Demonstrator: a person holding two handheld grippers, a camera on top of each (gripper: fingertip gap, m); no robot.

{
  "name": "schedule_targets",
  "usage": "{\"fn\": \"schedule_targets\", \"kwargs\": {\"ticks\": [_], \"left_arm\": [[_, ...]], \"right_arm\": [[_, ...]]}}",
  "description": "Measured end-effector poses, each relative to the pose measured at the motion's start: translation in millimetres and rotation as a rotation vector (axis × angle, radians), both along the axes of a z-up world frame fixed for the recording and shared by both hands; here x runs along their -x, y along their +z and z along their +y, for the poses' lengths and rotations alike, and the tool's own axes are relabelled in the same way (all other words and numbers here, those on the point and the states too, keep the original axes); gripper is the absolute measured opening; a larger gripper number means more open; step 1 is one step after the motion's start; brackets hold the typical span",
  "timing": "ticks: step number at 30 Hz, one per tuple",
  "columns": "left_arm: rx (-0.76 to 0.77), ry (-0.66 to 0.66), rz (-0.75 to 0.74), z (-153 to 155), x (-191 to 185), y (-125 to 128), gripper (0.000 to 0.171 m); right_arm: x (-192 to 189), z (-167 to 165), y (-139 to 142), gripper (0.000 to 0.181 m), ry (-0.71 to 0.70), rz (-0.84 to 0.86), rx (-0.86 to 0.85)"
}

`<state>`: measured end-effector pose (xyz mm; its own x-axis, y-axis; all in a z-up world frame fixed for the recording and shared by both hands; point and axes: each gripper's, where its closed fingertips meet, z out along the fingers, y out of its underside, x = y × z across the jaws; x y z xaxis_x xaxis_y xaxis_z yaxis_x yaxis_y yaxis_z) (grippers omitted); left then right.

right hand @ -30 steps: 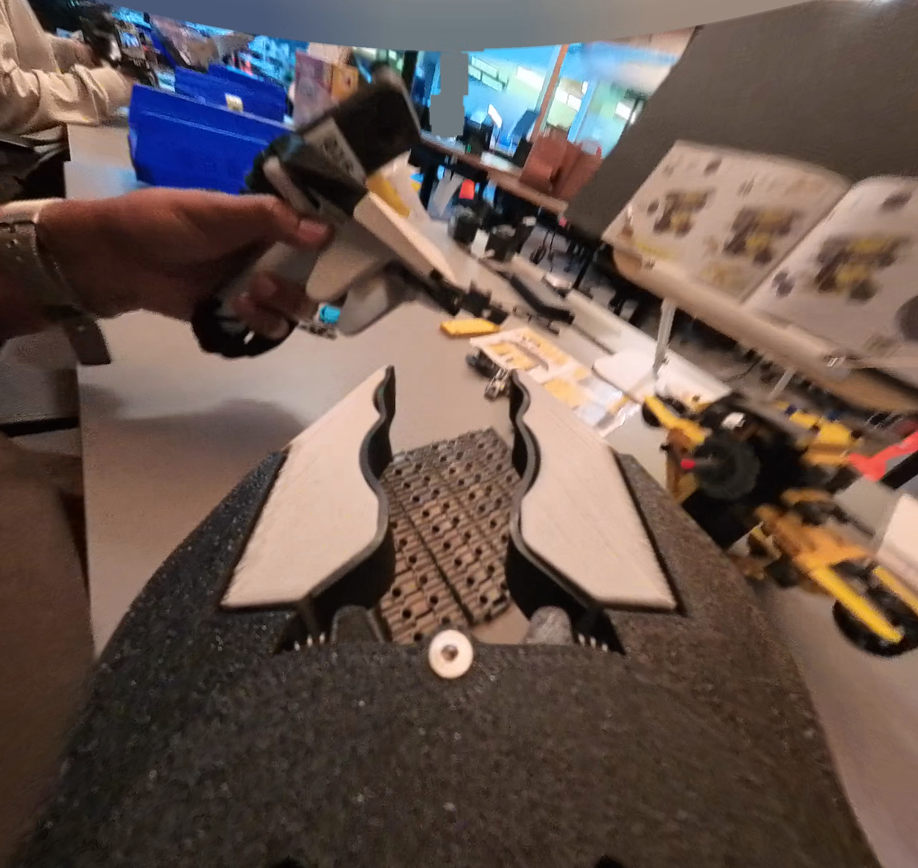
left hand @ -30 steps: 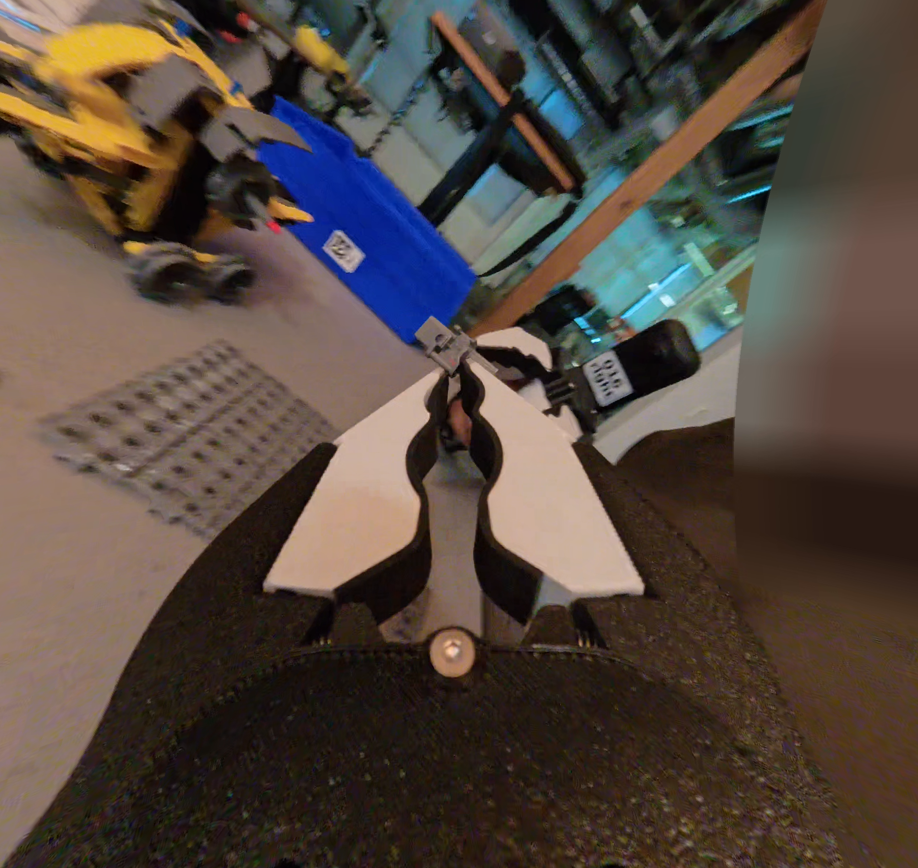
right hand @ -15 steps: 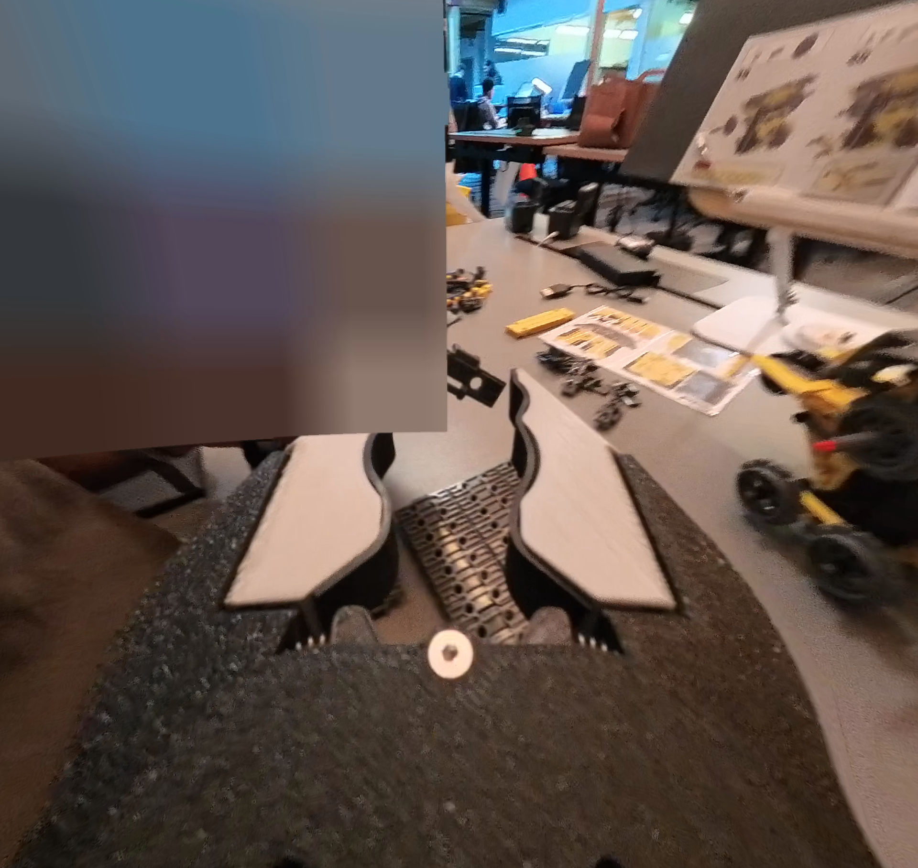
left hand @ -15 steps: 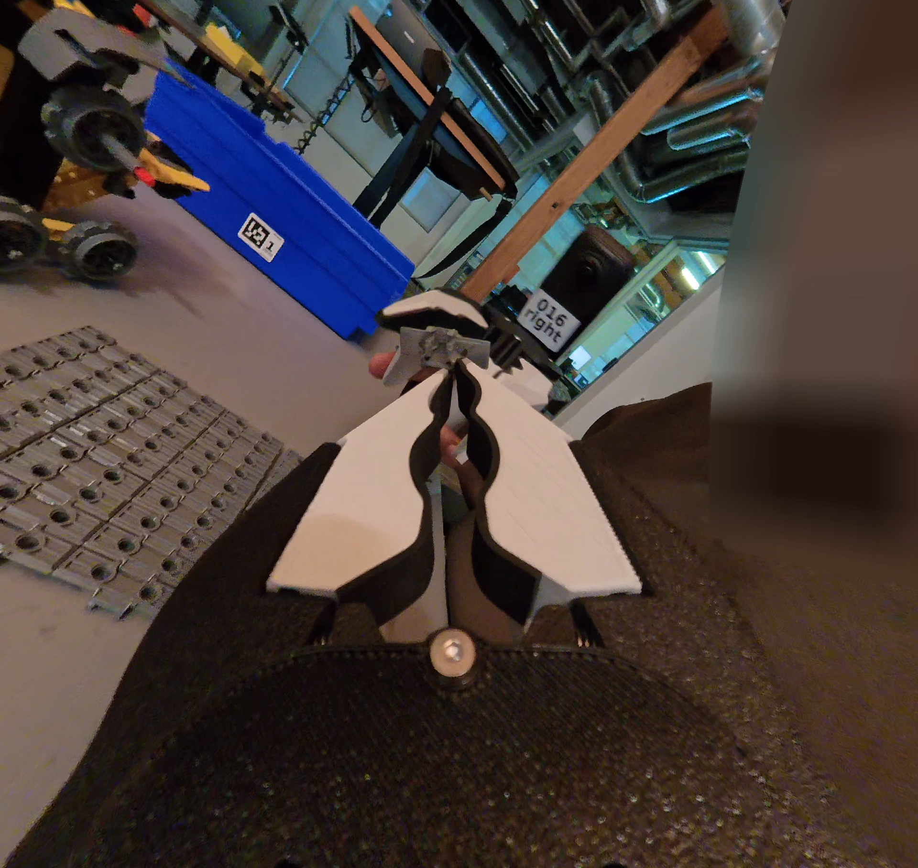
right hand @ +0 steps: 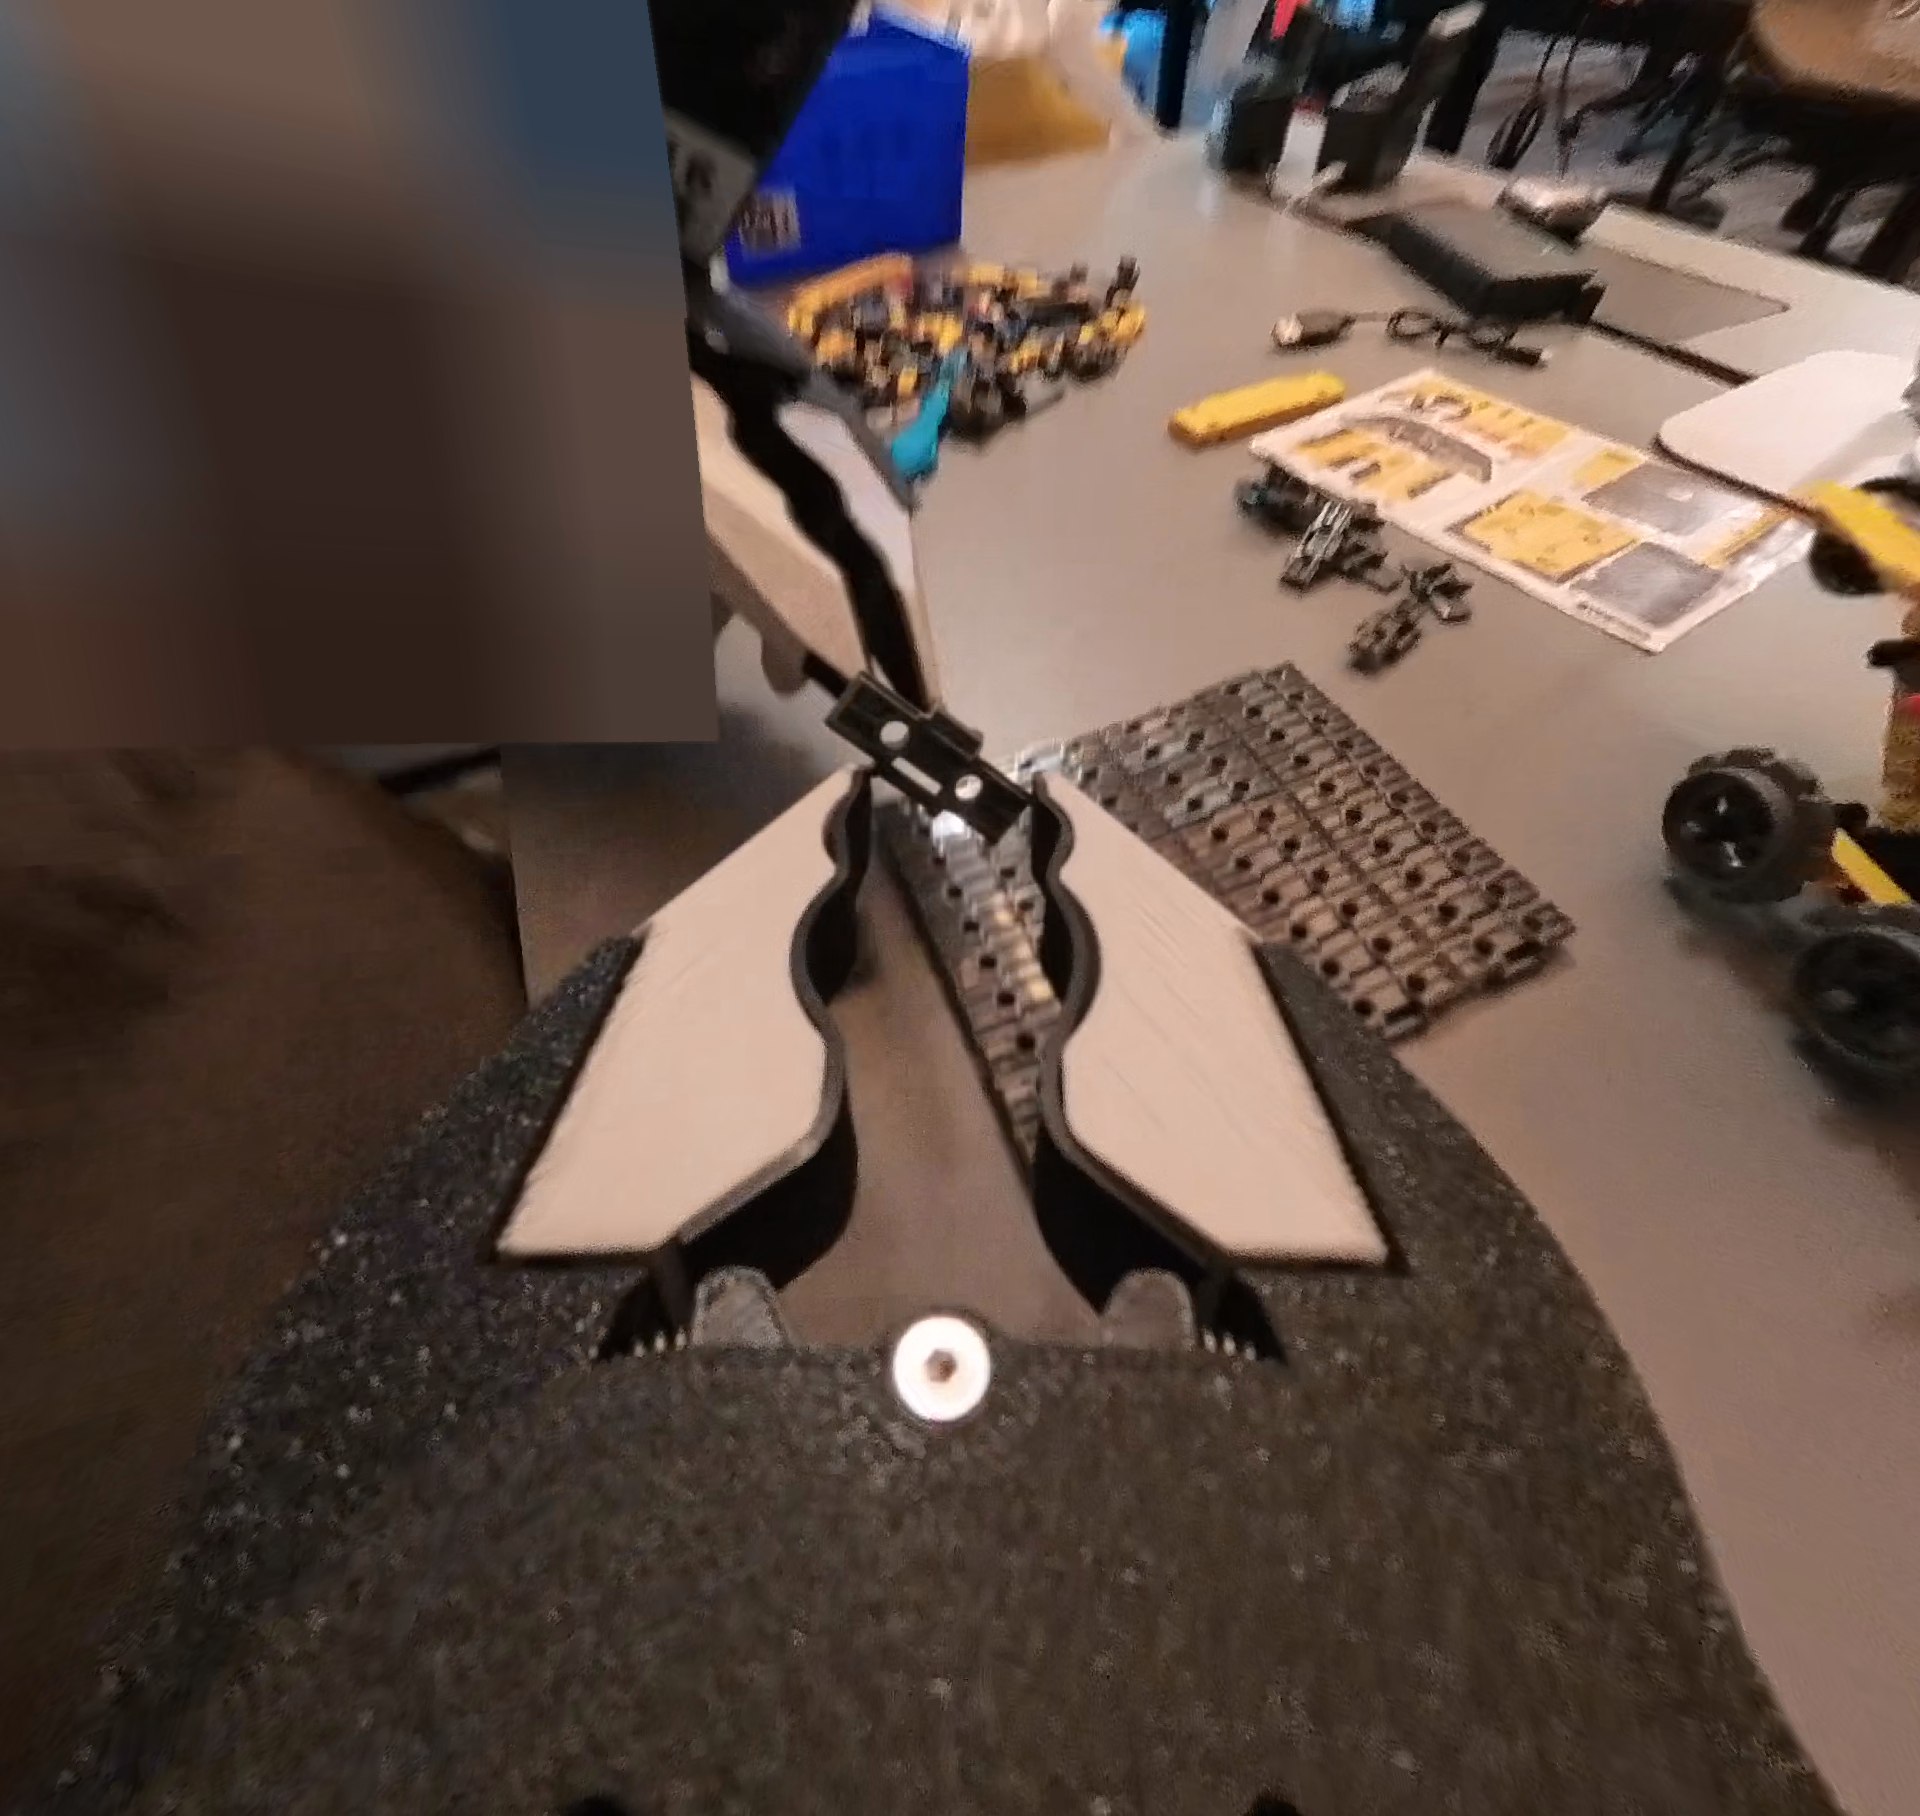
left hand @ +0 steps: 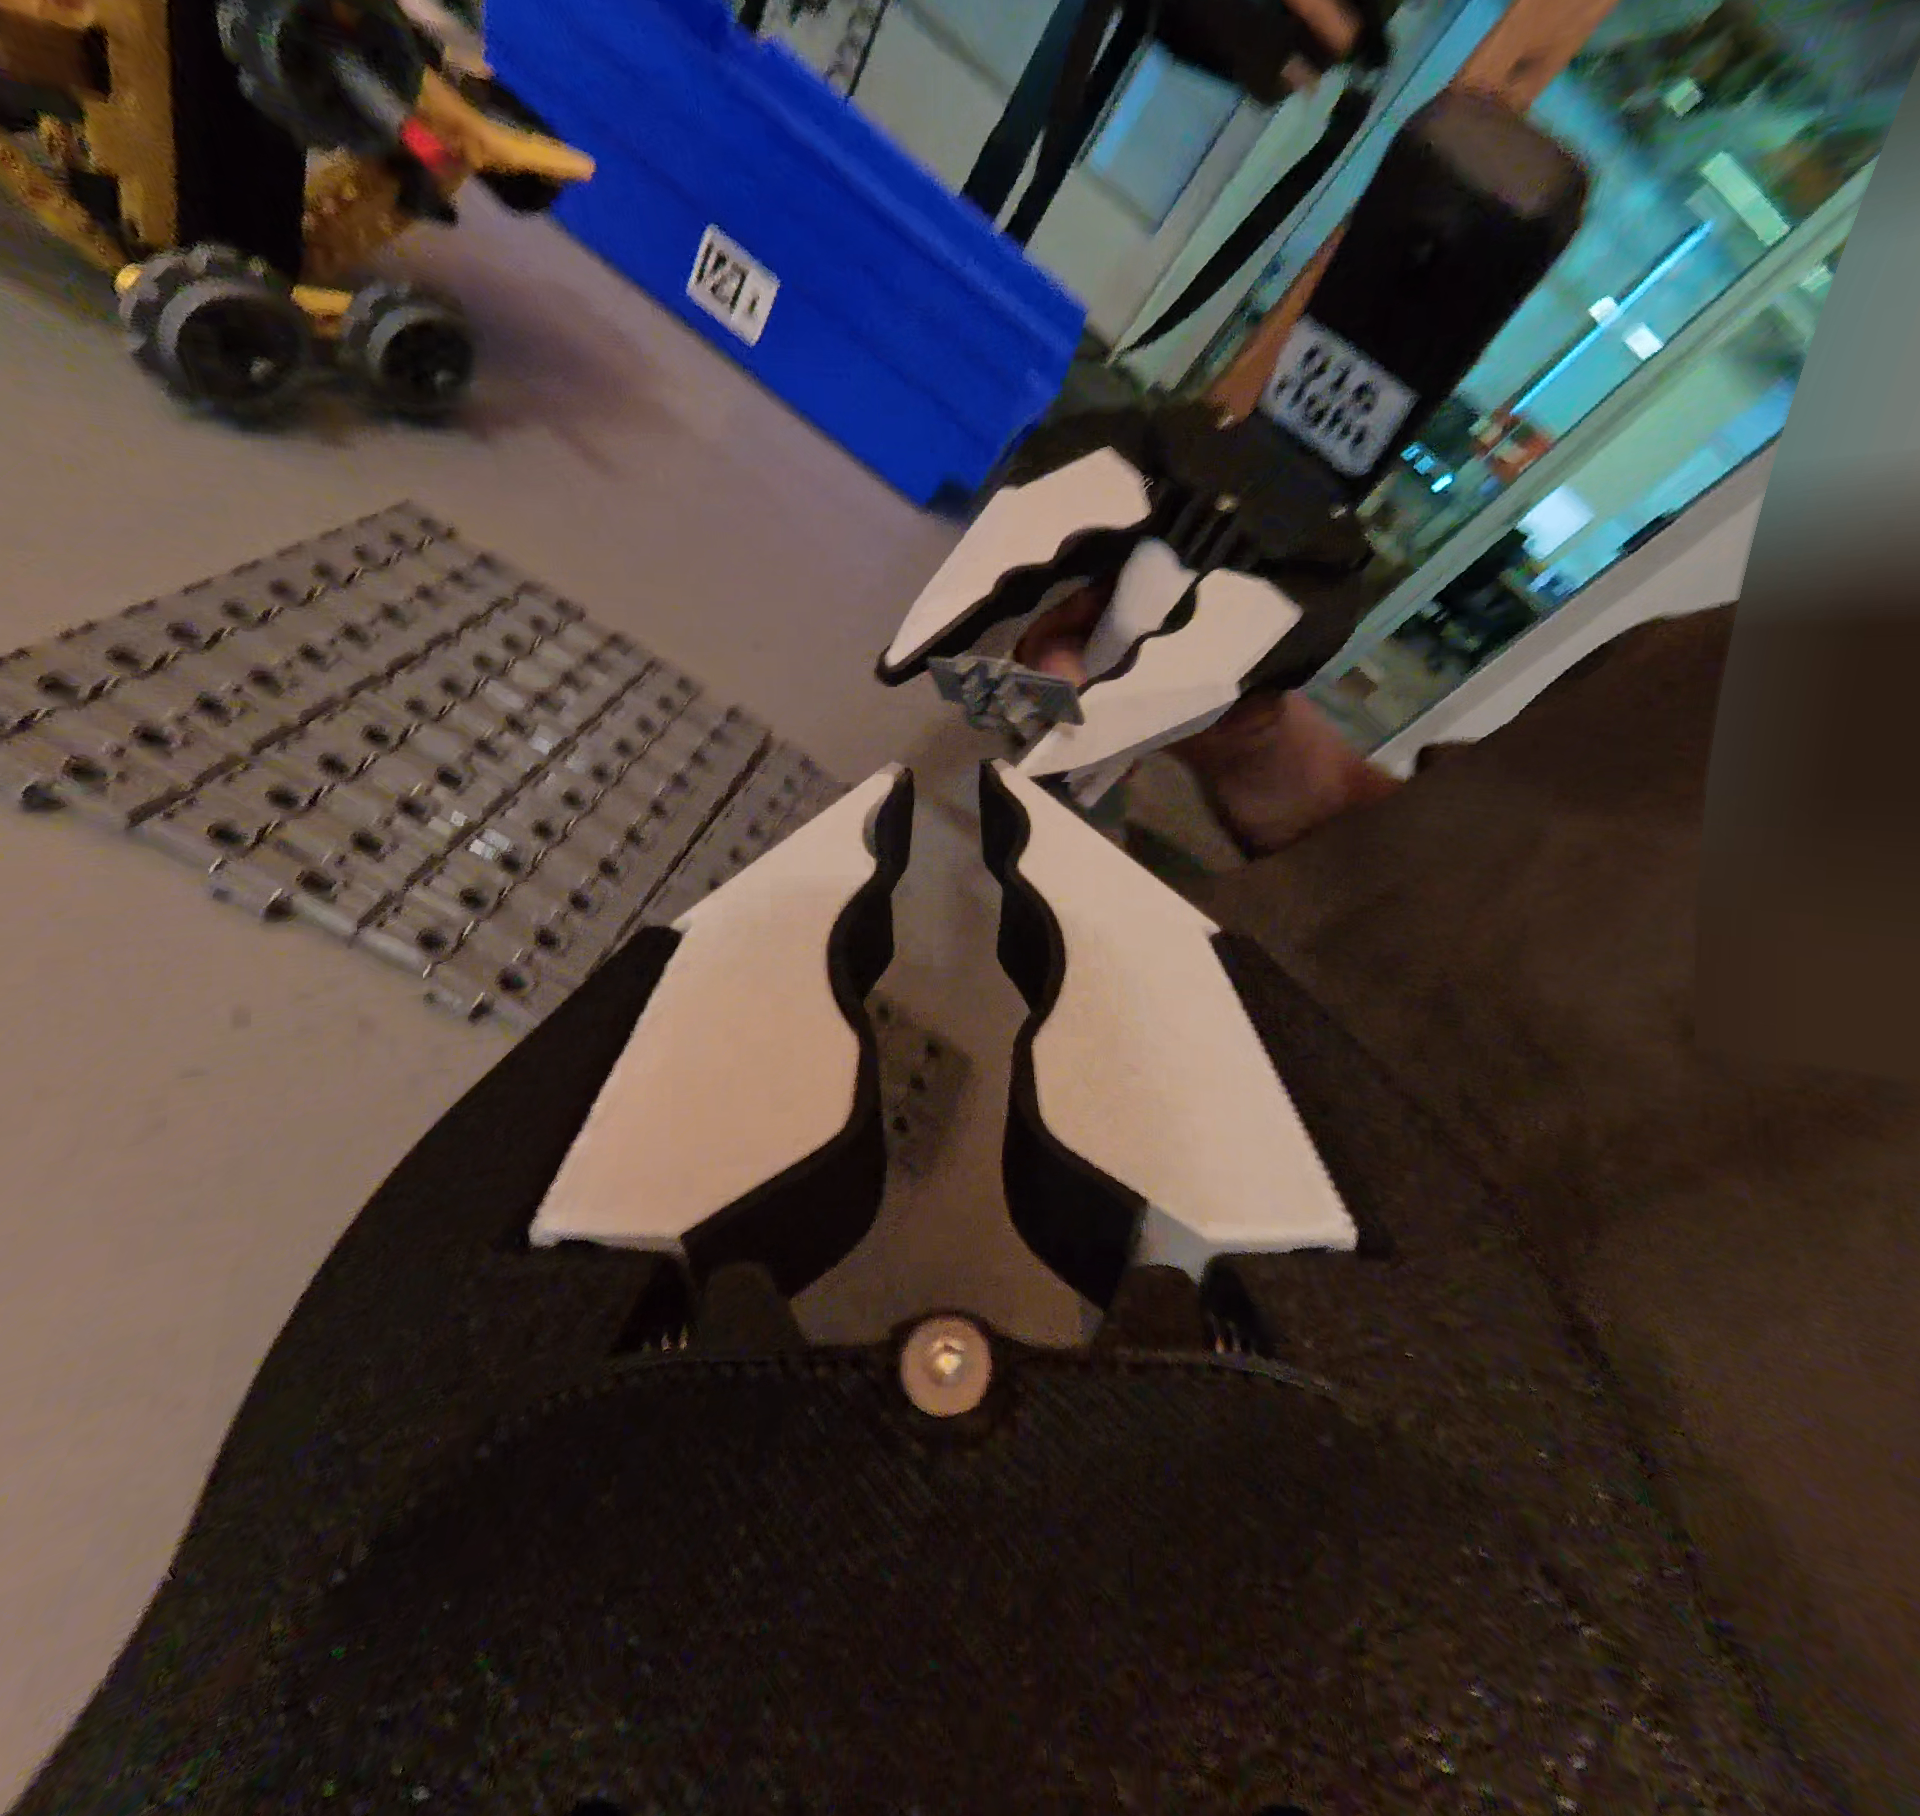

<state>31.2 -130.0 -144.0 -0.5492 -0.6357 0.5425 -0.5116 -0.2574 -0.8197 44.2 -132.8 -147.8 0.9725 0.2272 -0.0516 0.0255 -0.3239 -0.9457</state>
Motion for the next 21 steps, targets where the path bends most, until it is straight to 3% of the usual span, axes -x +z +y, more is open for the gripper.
{"fn": "schedule_targets", "kwargs": {"ticks": [3, 8, 12, 16, 21], "left_arm": [[-0.108, 0.026, 0.027, 3.0, 5.4, -17.1, 0.017], [-0.221, -0.038, 0.036, -5.6, 18.0, -27.0, 0.034], [-0.452, -0.072, 0.073, -7.4, 24.9, -51.0, 0.048], [-0.744, -0.095, 0.075, -3.6, 30.2, -77.9, 0.054], [-0.777, -0.135, 0.047, -13.3, 33.3, -79.2, 0.056]], "right_arm": [[15.7, -17.1, -29.6, 0.03, 0.12, -0.109, 0.132], [32.2, -38.3, -74.6, 0.03, 0.288, -0.362, 0.324], [37.4, -35.8, -73.9, 0.031, 0.33, -0.392, 0.329], [36.0, -35.0, -73.8, 0.045, 0.295, -0.356, 0.352], [38.4, -36.6, -59.5, 0.042, 0.188, -0.314, 0.34]]}}
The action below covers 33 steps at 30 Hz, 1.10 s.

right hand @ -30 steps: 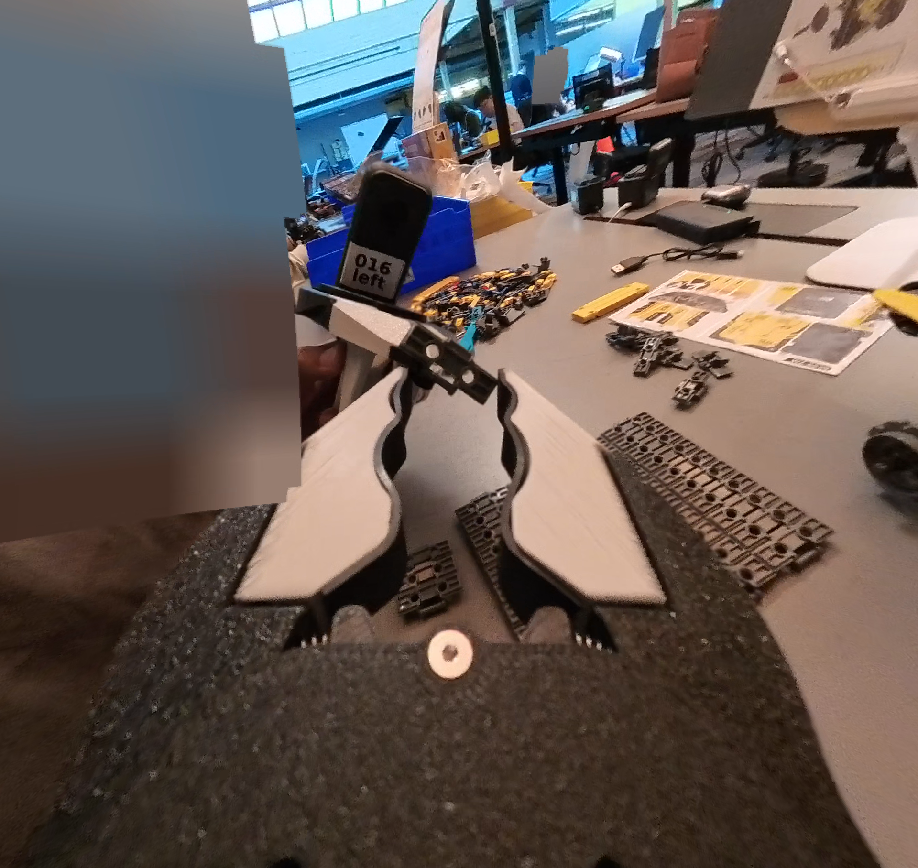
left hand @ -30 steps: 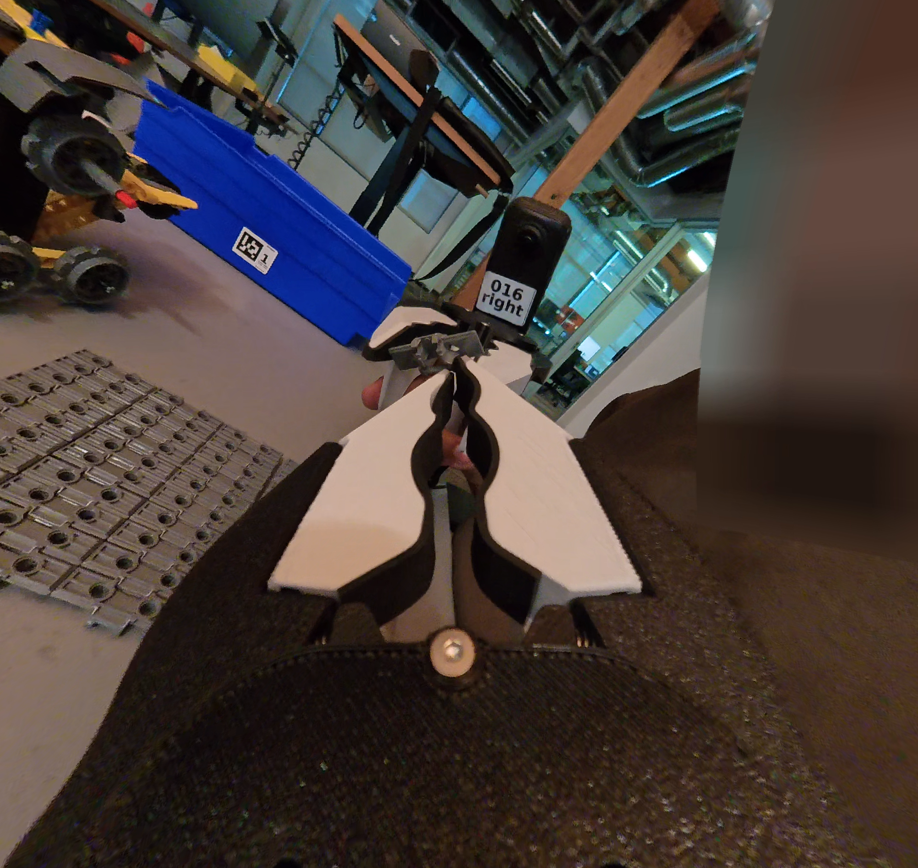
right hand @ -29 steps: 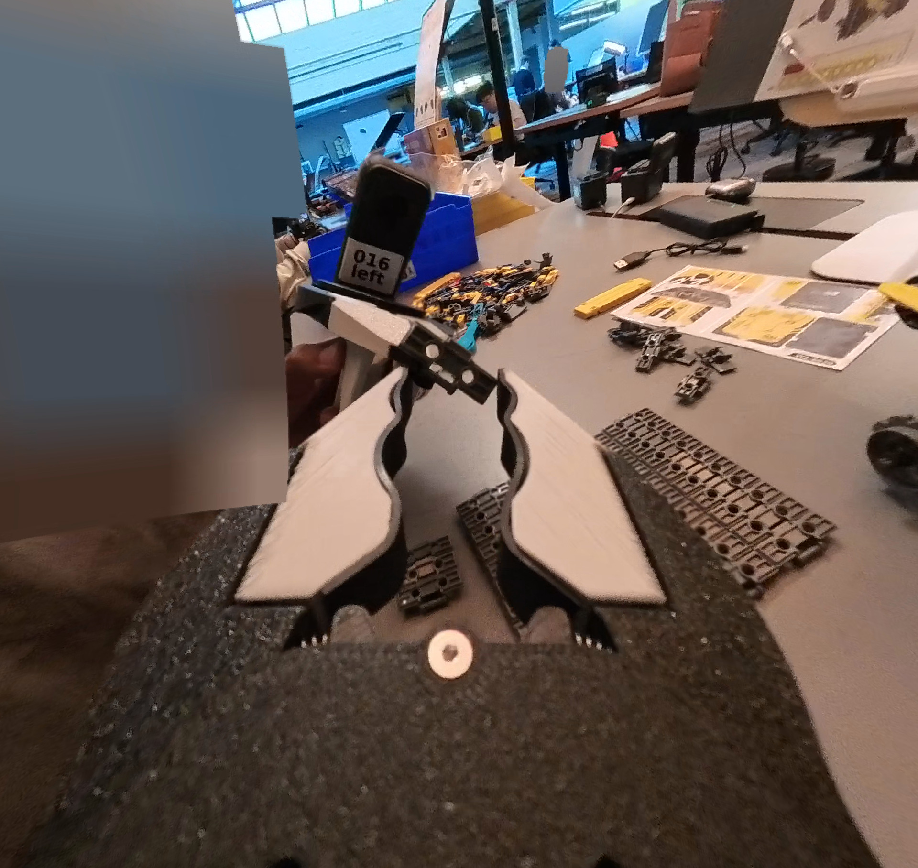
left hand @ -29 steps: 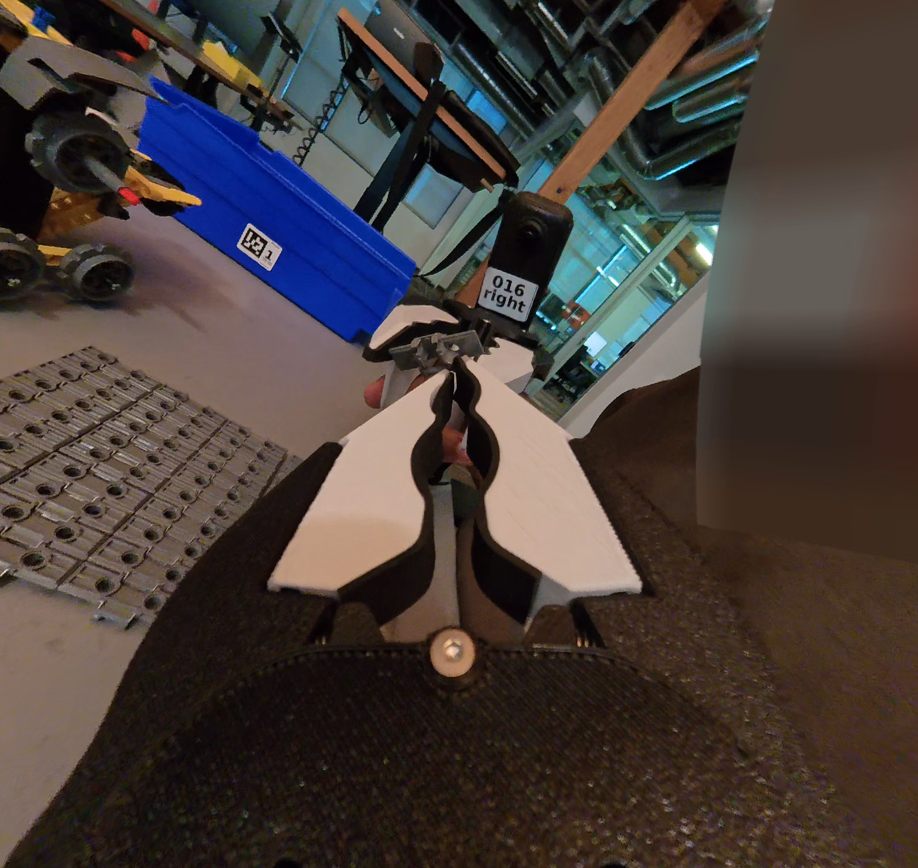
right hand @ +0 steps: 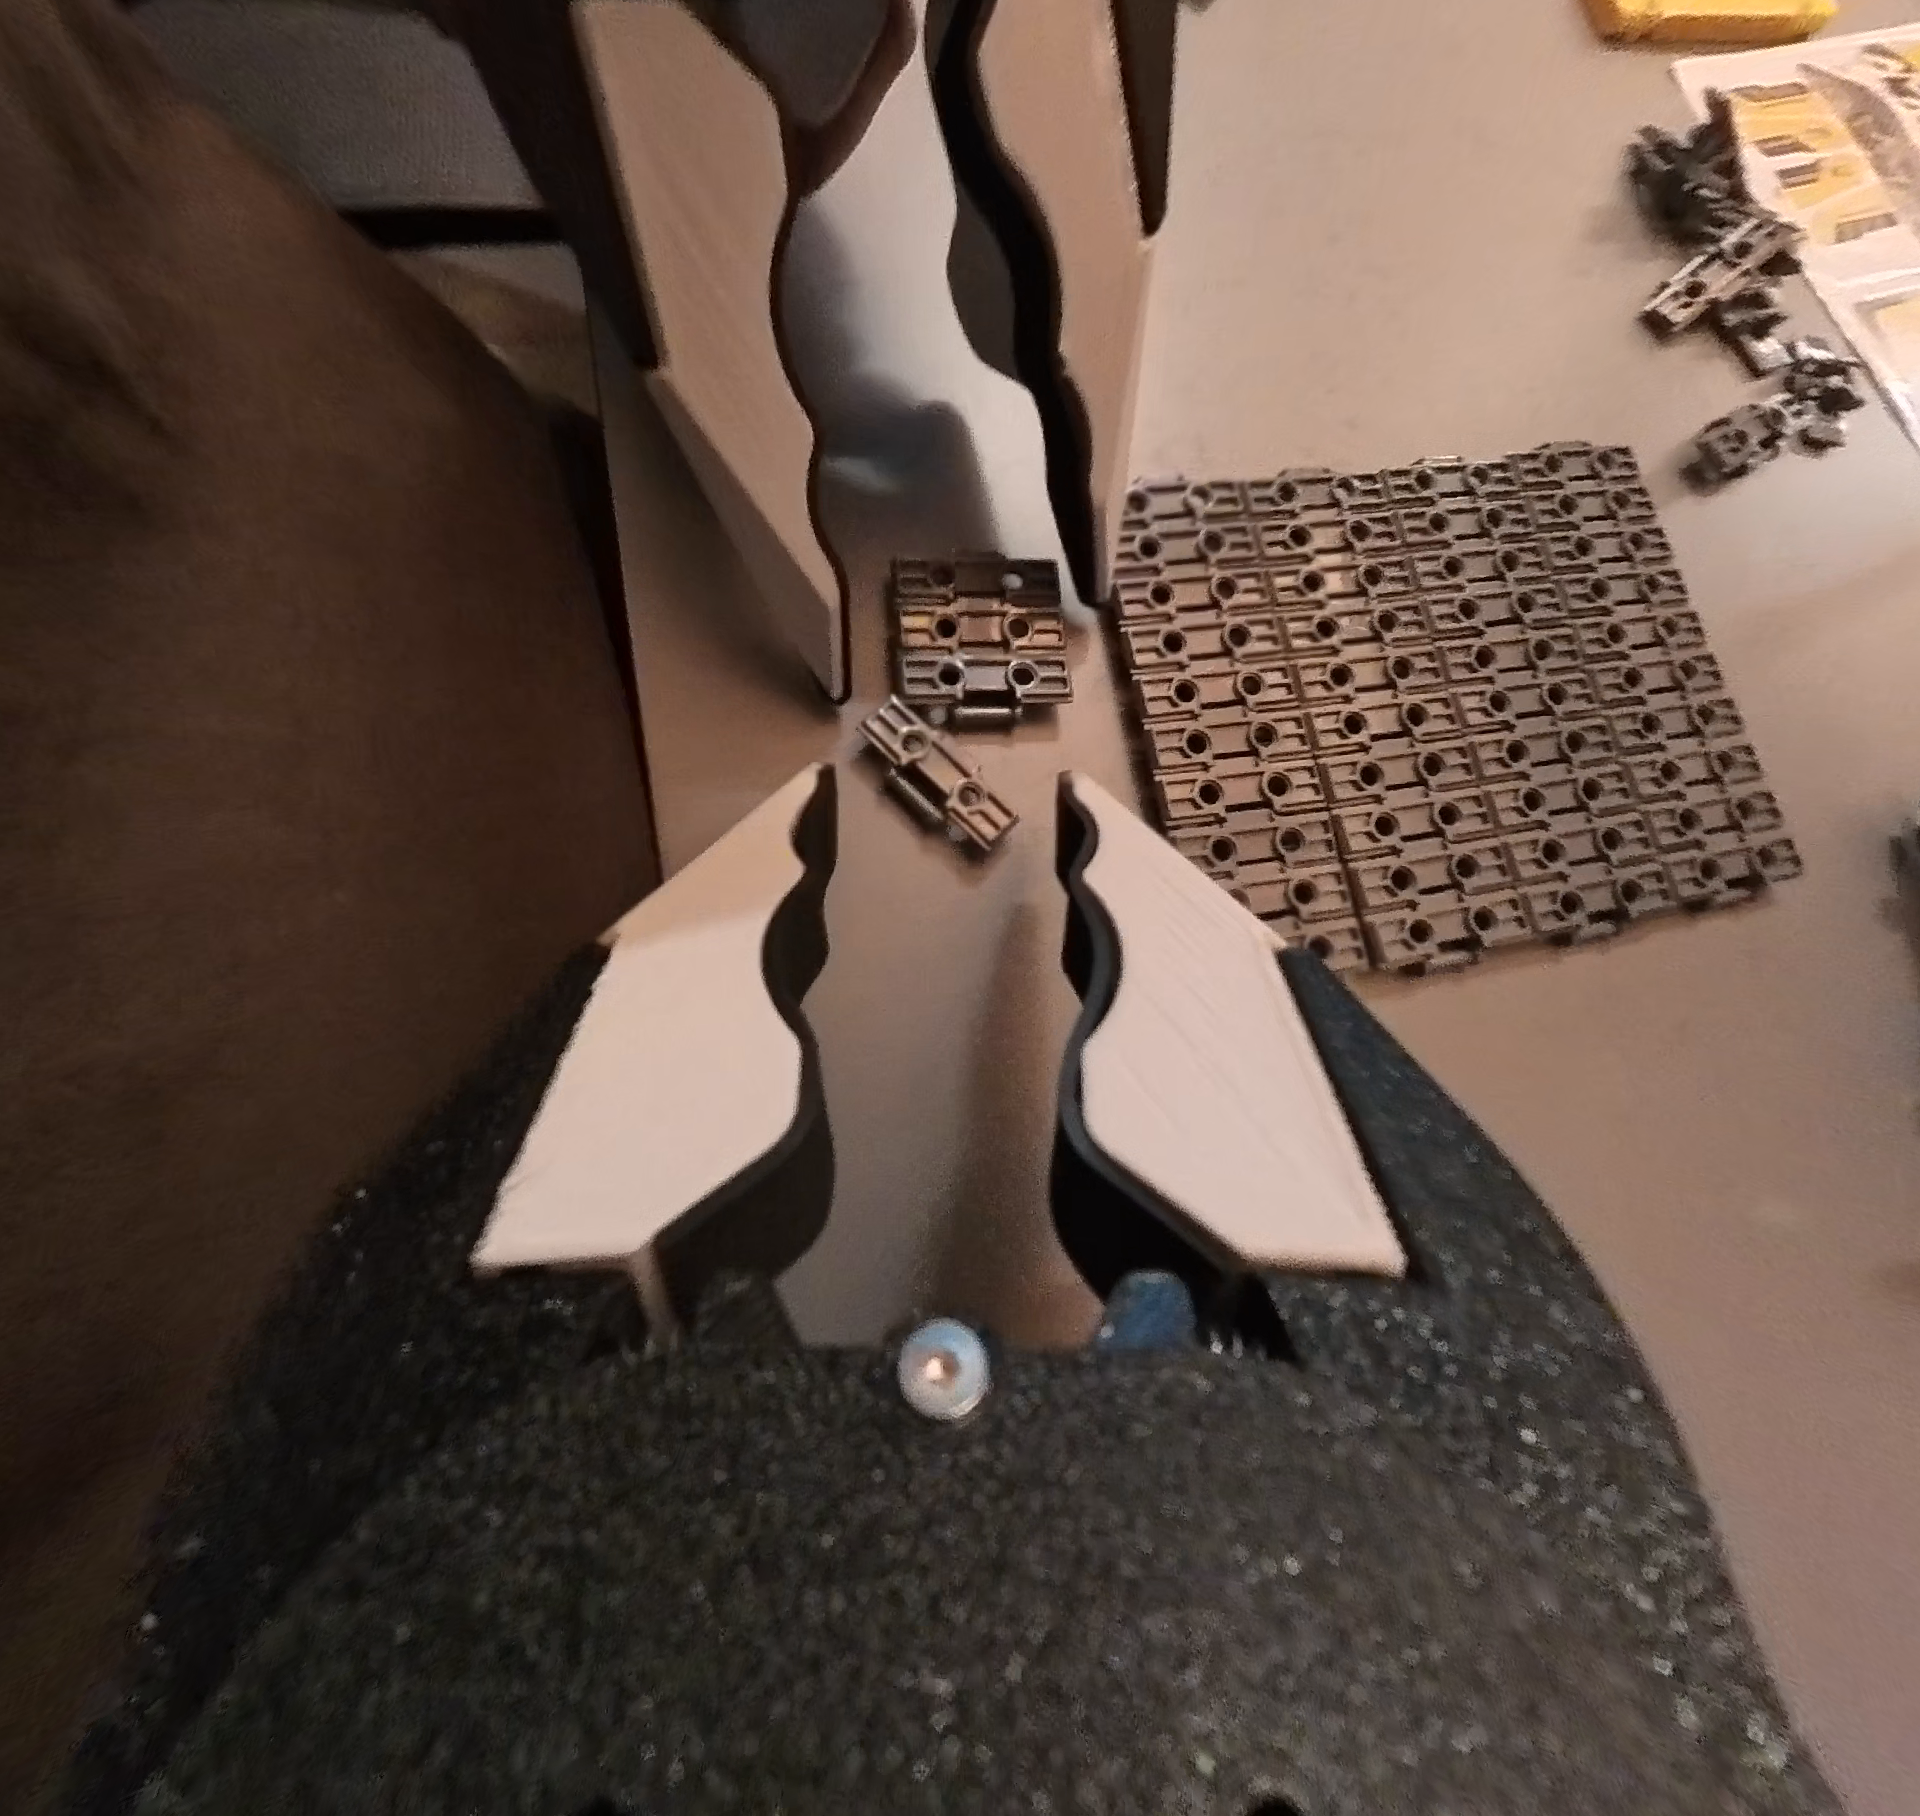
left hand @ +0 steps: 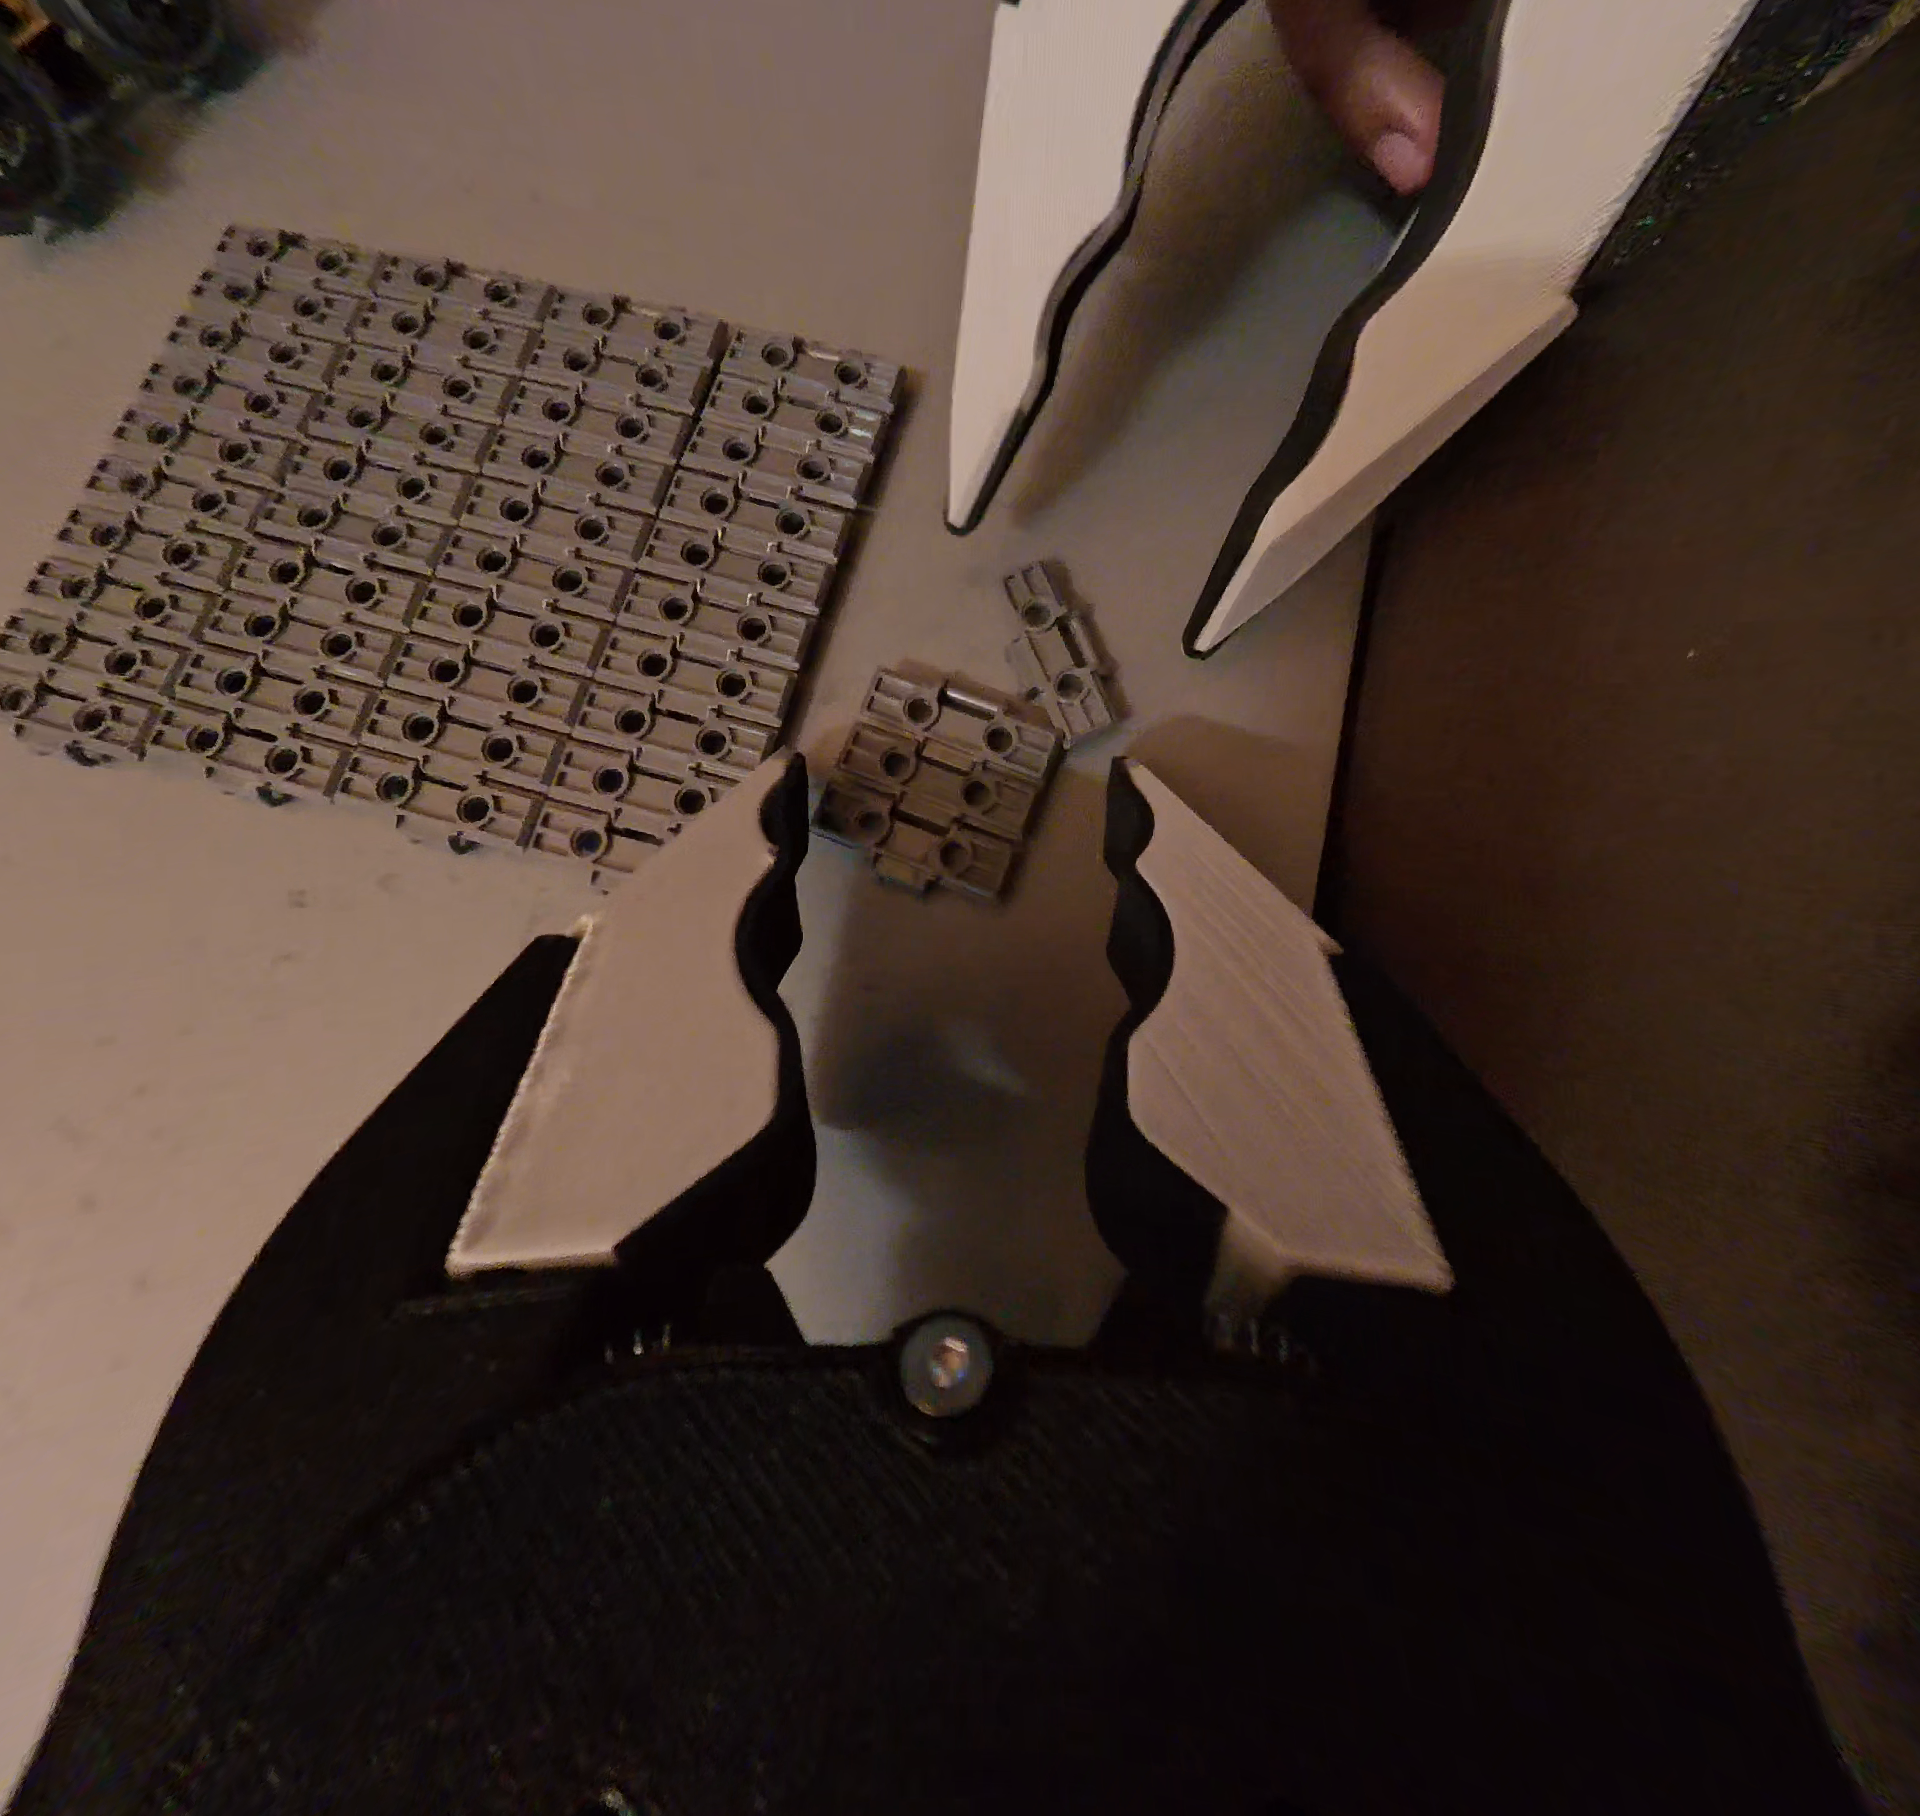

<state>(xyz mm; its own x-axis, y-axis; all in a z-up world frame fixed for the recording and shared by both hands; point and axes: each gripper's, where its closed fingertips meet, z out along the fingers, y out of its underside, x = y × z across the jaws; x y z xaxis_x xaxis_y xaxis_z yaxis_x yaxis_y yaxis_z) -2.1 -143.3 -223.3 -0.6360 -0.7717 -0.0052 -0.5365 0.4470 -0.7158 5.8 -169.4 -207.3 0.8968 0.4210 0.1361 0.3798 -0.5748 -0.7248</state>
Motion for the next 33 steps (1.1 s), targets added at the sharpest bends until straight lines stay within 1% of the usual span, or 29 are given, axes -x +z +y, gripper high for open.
{"fn": "schedule_targets", "kwargs": {"ticks": [2, 5, 7, 8, 10, 12, 14, 17, 18, 19, 21, 25, 29, 33], "left_arm": [[0.01, 0.005, -0.023, 0.3, -2.1, 5.5, 0.056], [0.017, 0.014, -0.041, 2.2, -3.2, 11.6, 0.055], [0.011, 0.02, -0.045, 4.3, -2.8, 12.4, 0.055], [0.011, 0.02, -0.044, 4.8, -2.1, 12.1, 0.055], [0.014, 0.022, -0.041, 5.7, -0.1, 10.3, 0.054], [0.019, 0.026, -0.037, 6.0, 2.0, 7.7, 0.054], [0.021, 0.026, -0.03, 5.2, 4.5, 4.7, 0.054], [0.011, 0.026, -0.028, 3.3, 8.1, 2.8, 0.053], [0.011, 0.029, -0.035, 3.1, 8.6, 3.9, 0.051], [0.019, 0.021, -0.034, 1.1, 10.4, 4.9, 0.052], [0.039, 0.016, -0.032, -1.6, 12.0, 7.2, 0.052], [0.039, 0.026, -0.043, 2.6, 8.8, 9.3, 0.052], [0.029, 0.029, -0.035, 6.3, 3.8, 6.7, 0.055], [0.016, 0.016, -0.018, 3.5, 1.6, 1.4, 0.053]], "right_arm": [[0.0, 0.6, 5.9, 0.037, -0.073, 0.04, -0.007], [-2.8, 3.4, 7.0, 0.041, -0.25, 0.144, 0.025], [0.5, 6.0, 7.4, 0.054, -0.37, 0.244, 0.041], [3.9, 6.8, 7.0, 0.061, -0.409, 0.28, 0.044], [6.4, 7.0, 3.1, 0.069, -0.459, 0.262, 0.037], [0.3, 6.4, -3.3, 0.068, -0.503, 0.165, 0.027], [0.3, 7.1, -10.3, 0.065, -0.51, 0.118, 0.038], [1.7, 9.3, -18.2, 0.059, -0.506, 0.106, 0.058], [1.2, 9.7, -18.1, 0.056, -0.507, 0.114, 0.056], [-1.0, 9.1, -18.3, 0.049, -0.513, 0.114, 0.058], [-4.7, 7.3, -18.0, 0.041, -0.511, 0.116, 0.057], [-10.9, 1.9, -17.7, 0.039, -0.479, 0.129, 0.07], [-9.7, 4.0, -13.2, 0.039, -0.389, 0.146, 0.052], [-4.6, 10.2, -8.6, 0.039, -0.258, 0.155, 0.029]]}}
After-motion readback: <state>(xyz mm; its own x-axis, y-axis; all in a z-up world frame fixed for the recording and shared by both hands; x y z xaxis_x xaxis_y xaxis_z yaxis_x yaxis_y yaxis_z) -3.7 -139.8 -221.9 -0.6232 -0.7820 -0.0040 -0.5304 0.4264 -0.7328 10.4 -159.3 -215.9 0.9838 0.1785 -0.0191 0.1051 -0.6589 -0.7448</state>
